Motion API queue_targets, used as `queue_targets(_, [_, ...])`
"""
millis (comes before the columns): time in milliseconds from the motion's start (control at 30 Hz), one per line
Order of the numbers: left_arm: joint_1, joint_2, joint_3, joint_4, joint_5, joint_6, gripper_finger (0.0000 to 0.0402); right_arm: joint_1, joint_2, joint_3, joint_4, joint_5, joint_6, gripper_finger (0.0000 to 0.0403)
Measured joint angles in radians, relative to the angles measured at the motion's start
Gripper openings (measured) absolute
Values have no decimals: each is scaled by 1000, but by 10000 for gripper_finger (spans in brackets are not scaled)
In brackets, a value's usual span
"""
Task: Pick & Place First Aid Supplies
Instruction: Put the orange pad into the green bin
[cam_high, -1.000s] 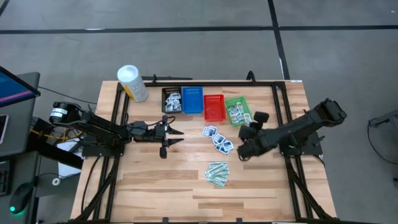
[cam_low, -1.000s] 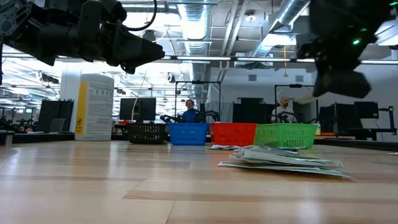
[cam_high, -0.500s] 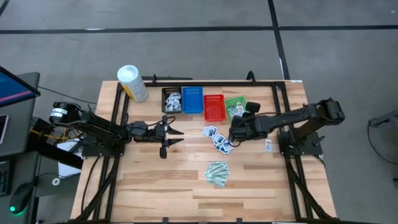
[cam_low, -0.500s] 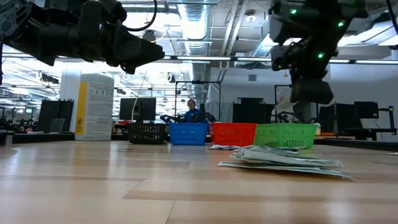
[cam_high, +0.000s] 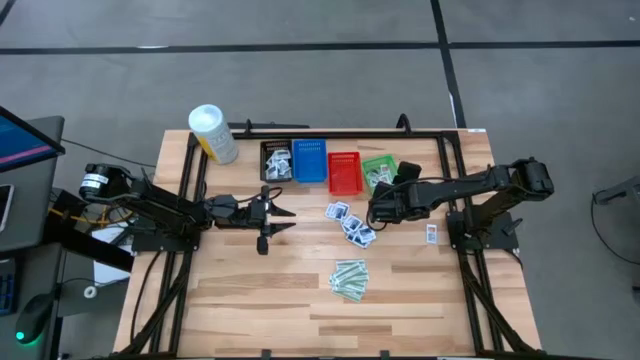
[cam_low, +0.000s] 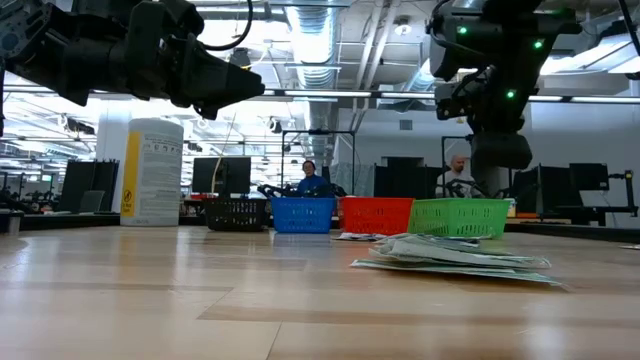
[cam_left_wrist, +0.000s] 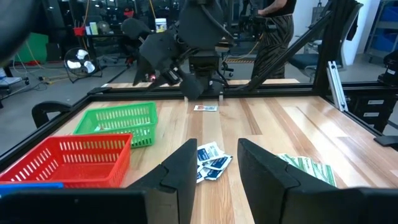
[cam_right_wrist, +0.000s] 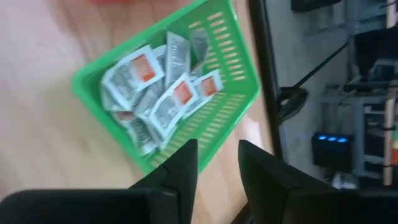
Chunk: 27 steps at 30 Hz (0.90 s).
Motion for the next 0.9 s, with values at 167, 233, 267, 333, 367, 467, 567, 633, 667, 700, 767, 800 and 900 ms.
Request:
queue_targets(167, [0,0,0,-2,0,0,116,80,-22,-1,-106,-38,159,112])
queue_targets(233, [0,0,0,-4,0,0,116,128,-43,-1,-163,-58,235,112])
queue_targets(267, [0,0,0,-4,0,0,116,156,-56,-1,-191,-63,274,112])
queue_targets(333, [0,0,0,-5,0,0,116,212,-87,-1,-227,-89,353,112])
queue_targets(367, [0,0,0,-5,0,0,116,242,-105,-4,-232,-103,386,113])
queue_targets(467, [0,0,0,-5,0,0,116,324,-161,-28,-219,-161,476,113])
queue_targets(567, [0,0,0,-5,0,0,116,389,-213,-69,-210,-234,595,113])
queue_targets(633, [0,0,0,-5,0,0,116,425,-237,-105,-209,-288,684,113])
queue_targets(667, [0,0,0,-5,0,0,116,442,-248,-125,-208,-312,727,113])
queue_targets(700, [0,0,0,-5,0,0,116,458,-256,-147,-206,-337,768,113])
queue_targets(767, [0,0,0,-6,0,0,116,485,-263,-190,-197,-388,830,113])
queue_targets(800, [0,0,0,-5,0,0,116,498,-263,-211,-186,-416,852,113])
queue_targets(900, [0,0,0,-5,0,0,116,536,-261,-266,-156,-490,882,113])
